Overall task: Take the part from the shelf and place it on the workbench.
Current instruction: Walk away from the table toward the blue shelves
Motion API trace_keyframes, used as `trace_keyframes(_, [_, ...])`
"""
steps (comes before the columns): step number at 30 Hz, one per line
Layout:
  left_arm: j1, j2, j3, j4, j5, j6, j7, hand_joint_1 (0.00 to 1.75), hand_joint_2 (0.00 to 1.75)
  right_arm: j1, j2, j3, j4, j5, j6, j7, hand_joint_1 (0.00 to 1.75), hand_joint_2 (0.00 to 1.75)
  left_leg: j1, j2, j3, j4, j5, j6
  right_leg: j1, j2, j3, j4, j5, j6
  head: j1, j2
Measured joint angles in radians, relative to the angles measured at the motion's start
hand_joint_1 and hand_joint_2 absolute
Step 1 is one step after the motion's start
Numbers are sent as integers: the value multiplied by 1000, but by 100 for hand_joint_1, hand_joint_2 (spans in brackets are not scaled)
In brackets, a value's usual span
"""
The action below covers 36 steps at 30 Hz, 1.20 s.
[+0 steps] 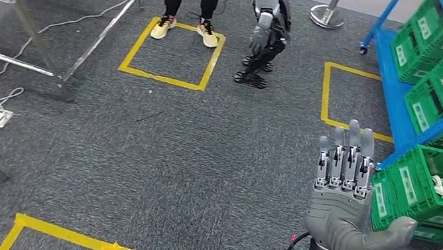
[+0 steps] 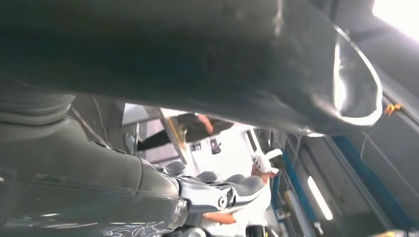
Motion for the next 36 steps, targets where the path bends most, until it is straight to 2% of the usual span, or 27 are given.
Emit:
trace_keyframes(1, [2, 1, 0, 0, 0, 0, 2, 0, 0, 1, 0, 0, 0, 0, 0, 0, 0, 0, 0, 2, -17, 9, 16, -1, 0, 15, 3, 2, -3, 1, -3, 0])
trace_keyframes(2, [2, 2, 0, 0, 0, 0, 3, 0, 0, 1, 0, 0, 1, 0, 0, 0, 0, 0, 1, 1, -15, -18, 52, -2, -2, 31, 6, 5, -7, 3, -6, 0])
trace_keyframes(3, [3, 2, 0, 0, 0, 0, 4, 0, 0, 2, 0, 0, 0, 0, 0, 0, 0, 0, 3, -8, 2, -74, 100, -3, -4, 46, 11, 9, -13, 7, -10, 0])
trace_keyframes(5, [2, 2, 0, 0, 0, 0, 4, 0, 0, 2, 0, 0, 0, 1, -1, 1, 0, 0, 8, -55, 45, -181, 155, -2, -8, 73, 14, 23, -27, 18, -16, 0])
trace_keyframes(7, [2, 3, 0, 0, 0, 0, 4, 0, 0, 2, 0, -1, 0, 1, -1, 2, 0, 0, 8, -79, 66, -221, 153, 4, -13, 97, 9, 30, -32, 32, -18, 0])
trace_keyframes(9, [2, 4, 0, 0, 0, 0, 4, 0, 0, 4, 0, -4, -1, 1, -1, 3, 0, 0, 6, -55, 74, -231, 152, 15, -18, 117, 4, 28, -32, 43, -17, 0])
trace_keyframes(10, [2, 4, 0, 0, 0, 0, 4, 0, 0, 5, 0, -4, -1, 1, -1, 3, 0, 0, 6, -41, 79, -235, 152, 20, -17, 108, -1, 35, -37, 49, -15, 0])
trace_keyframes(11, [1, 3, 0, 0, 0, 0, 4, 0, 0, 4, -1, -5, -1, 1, -1, 3, 0, 0, 7, -26, 84, -239, 152, 25, -16, 86, -12, 57, -49, 54, -10, 0])
trace_keyframes(13, [2, 2, 0, 0, 0, 0, 4, 0, 0, 2, -2, -6, -2, 1, -1, 3, 0, 0, 5, 6, 92, -244, 147, 34, -15, 26, -66, 160, -98, 63, 5, 0])
trace_keyframes(15, [4, 3, 0, 0, 0, 0, 4, 0, 0, 3, -2, -6, 0, 1, -2, 3, 0, 0, 1, 40, 98, -244, 139, 37, -19, -1, -132, 274, -134, 70, 14, 0])
trace_keyframes(16, [5, 4, 0, 0, 0, 0, 4, 0, 0, 4, -3, -6, 1, 0, -2, 3, 0, 0, -1, 55, 102, -244, 134, 37, -20, -5, -147, 294, -128, 71, 16, 0])
trace_keyframes(17, [4, 4, 0, 0, 0, 0, 4, 0, 0, 5, -3, -6, 2, 0, -2, 3, 0, 0, -2, 68, 107, -244, 129, 36, -21, -8, -142, 277, -104, 69, 18, 0])
trace_keyframes(19, [3, 3, 0, 0, -1, 0, 3, 0, 0, 6, -3, -7, 2, 0, -2, 3, 0, 0, -2, 89, 121, -245, 119, 32, -17, -32, -85, 157, -32, 60, 20, 0])
trace_keyframes(20, [2, 2, 0, 0, -1, 0, 3, 0, 0, 6, -3, -7, 2, -1, -2, 3, 0, 0, -4, 97, 127, -245, 114, 28, -11, -51, -55, 97, -10, 53, 21, 0])
trace_keyframes(22, [1, 0, 0, 0, -1, 0, 3, 0, 0, 5, -4, -8, 1, -3, -2, 3, 0, 0, -6, 112, 134, -248, 107, 19, 2, -78, -26, 39, -6, 39, 21, 0])
trace_keyframes(24, [-1, -3, 0, 0, -2, -1, 3, 0, 0, 6, -4, -11, 0, -4, -3, 3, 0, 0, -6, 129, 141, -253, 102, 9, 5, -64, -21, 28, -10, 29, 20, 0])
trace_keyframes(25, [-3, -4, 0, -1, -2, -1, 3, 0, 0, 8, -3, -13, -2, -5, -2, 3, 0, 0, -4, 116, 146, -250, 95, 4, 4, -54, -14, 19, -8, 24, 19, 0])
trace_keyframes(27, [-6, -6, 0, -1, -3, -1, 1, 0, 0, 5, -4, -15, -5, -5, -2, 3, 0, 0, -1, 55, 128, -196, 61, -1, -3, -35, 2, 1, -4, 13, 15, 0])
trace_keyframes(28, [-6, -6, 0, -1, -3, -2, 1, 0, 0, 4, -3, -15, -5, -5, -2, 3, 0, 0, 0, 18, 100, -139, 37, -1, -4, -26, 6, -2, -5, 9, 10, 0])
trace_keyframes(29, [-5, -5, 0, -1, -3, -2, 0, 0, 0, 3, -3, -15, -4, -5, -2, 3, 0, 0, 0, 3, 61, -73, 12, -1, -4, -14, 8, -1, -6, 5, 4, 0])
trace_keyframes(30, [-2, -4, 0, 0, -3, -3, 1, 0, 0, 3, -3, -15, -4, -5, -2, 3, 0, 0, 0, 1, 23, -18, -1, -2, -3, 0, 8, 0, -8, 3, -1, 0])
trace_keyframes(31, [-1, -3, 0, 0, -3, -3, 1, 0, 0, 5, -3, -15, -3, -6, -2, 4, 0, 0, 0, 2, -4, 8, 4, -2, -3, 16, 10, 1, -10, 3, -6, 0])
trace_keyframes(32, [1, -2, 0, 0, -3, -3, 1, 0, 0, 5, -3, -15, -3, -6, -2, 4, 0, 0, 0, 2, -13, 0, 31, -2, -2, 31, 12, 3, -13, 4, -10, 0])
trace_keyframes(33, [2, -1, 0, 0, -3, -3, 0, 0, 0, 5, -3, -15, -3, -6, -2, 4, 0, 0, 1, -4, -4, -43, 74, -2, -3, 47, 16, 6, -18, 6, -14, 0])
trace_keyframes(34, [2, -1, 0, 0, -3, -3, 0, 0, 0, 5, -3, -15, -3, -7, -1, 5, 0, 0, 2, -22, 15, -103, 118, -1, -5, 60, 19, 10, -23, 10, -17, 0])
trace_keyframes(35, [2, -1, 0, 0, -3, -3, -1, 0, 0, 4, -3, -15, -2, -7, -1, 6, 0, 0, 5, -51, 36, -159, 148, -1, -6, 73, 21, 16, -30, 15, -20, 0])
trace_keyframes(36, [2, 0, 0, 0, -3, -3, -2, 0, 0, 3, -3, -15, -2, -8, 0, 7, 0, 0, 7, -76, 54, -199, 161, 1, -8, 86, 19, 22, -35, 21, -22, 0])
